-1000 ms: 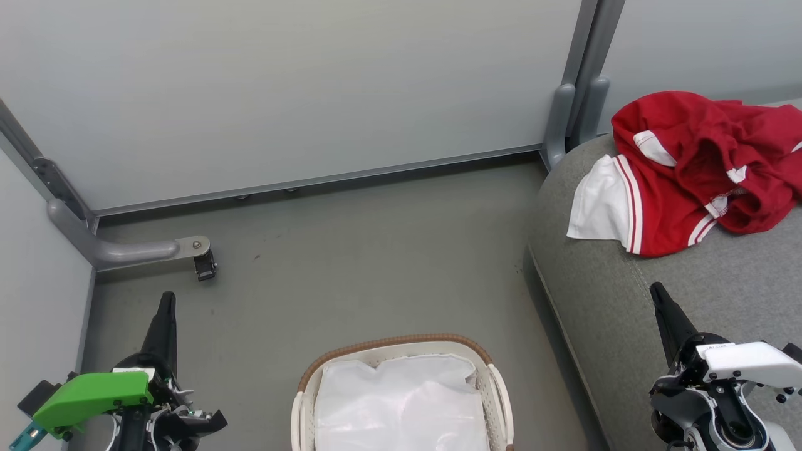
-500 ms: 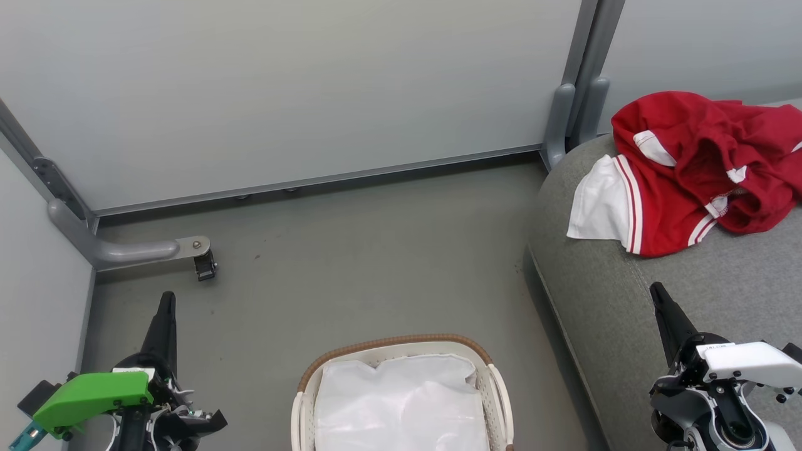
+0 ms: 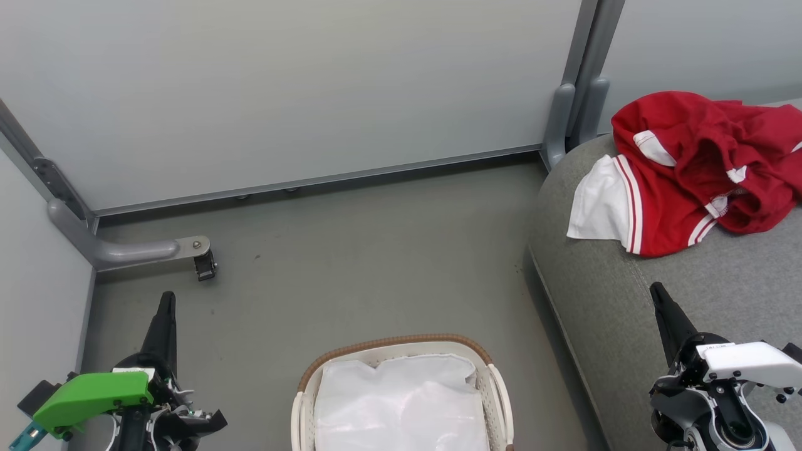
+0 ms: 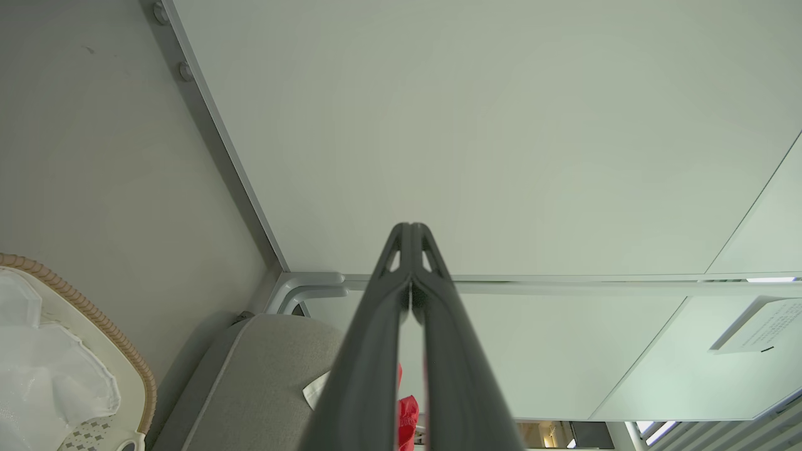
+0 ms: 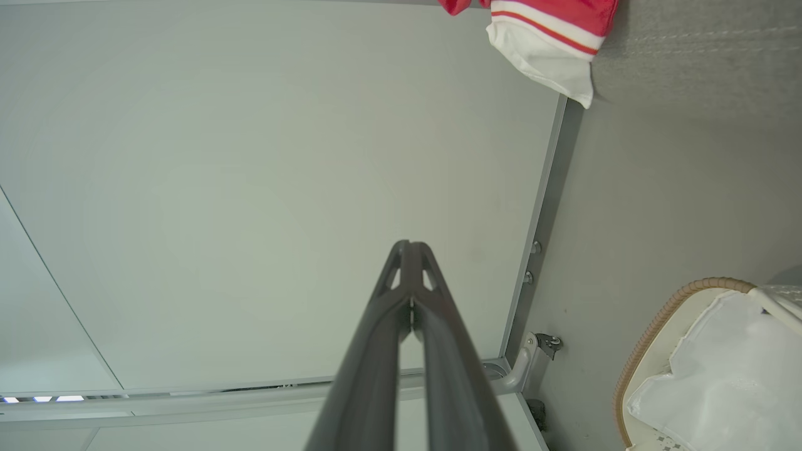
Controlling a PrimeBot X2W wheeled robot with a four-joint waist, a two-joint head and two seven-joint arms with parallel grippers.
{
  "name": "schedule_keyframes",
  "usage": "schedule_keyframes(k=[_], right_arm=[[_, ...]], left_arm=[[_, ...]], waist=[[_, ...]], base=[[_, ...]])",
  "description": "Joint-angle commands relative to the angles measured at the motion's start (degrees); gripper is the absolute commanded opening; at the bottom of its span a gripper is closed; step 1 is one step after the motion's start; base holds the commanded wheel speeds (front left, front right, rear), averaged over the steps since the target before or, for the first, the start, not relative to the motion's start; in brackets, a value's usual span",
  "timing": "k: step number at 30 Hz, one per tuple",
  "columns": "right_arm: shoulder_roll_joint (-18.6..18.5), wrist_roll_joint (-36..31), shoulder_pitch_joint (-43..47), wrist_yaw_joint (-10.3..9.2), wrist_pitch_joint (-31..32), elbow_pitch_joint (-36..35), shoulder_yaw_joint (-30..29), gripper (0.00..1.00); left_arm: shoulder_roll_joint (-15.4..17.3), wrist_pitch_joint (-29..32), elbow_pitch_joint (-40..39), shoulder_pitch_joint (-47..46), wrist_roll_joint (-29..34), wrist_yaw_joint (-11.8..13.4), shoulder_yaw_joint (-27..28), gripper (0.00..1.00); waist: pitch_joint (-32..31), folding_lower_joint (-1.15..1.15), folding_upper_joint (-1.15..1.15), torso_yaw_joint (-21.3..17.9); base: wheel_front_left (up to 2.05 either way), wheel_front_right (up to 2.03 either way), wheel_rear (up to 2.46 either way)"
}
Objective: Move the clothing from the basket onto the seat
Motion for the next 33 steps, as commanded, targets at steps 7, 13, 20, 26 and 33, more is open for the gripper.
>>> schedule_keyframes(k=[7,13,20,26,33], right_arm=[[-0.32,0.2,-0.04,0.0,0.16,-0.2,-0.1,0.0],[-0.32,0.2,-0.04,0.0,0.16,-0.2,-0.1,0.0],[-0.32,0.2,-0.04,0.0,0.16,-0.2,-0.09,0.0],[-0.32,0.2,-0.04,0.0,0.16,-0.2,-0.09,0.0],[-0.32,0.2,-0.04,0.0,0.16,-0.2,-0.09,0.0]], left_arm=[[0.09,0.29,-0.11,-0.61,-0.07,-0.3,0.16,0.0],[0.09,0.29,-0.11,-0.61,-0.06,-0.3,0.16,0.0],[0.09,0.3,-0.11,-0.61,-0.07,-0.3,0.16,0.0],[0.09,0.3,-0.11,-0.61,-0.06,-0.3,0.16,0.0],[0.09,0.27,-0.12,-0.61,-0.06,-0.3,0.16,0.0]], waist=[[0.0,0.0,0.0,0.0],[0.0,0.0,0.0,0.0],[0.0,0.0,0.0,0.0],[0.0,0.0,0.0,0.0],[0.0,0.0,0.0,0.0]], base=[[0.0,0.0,0.0],[0.0,0.0,0.0],[0.0,0.0,0.0],[0.0,0.0,0.0],[0.0,0.0,0.0]])
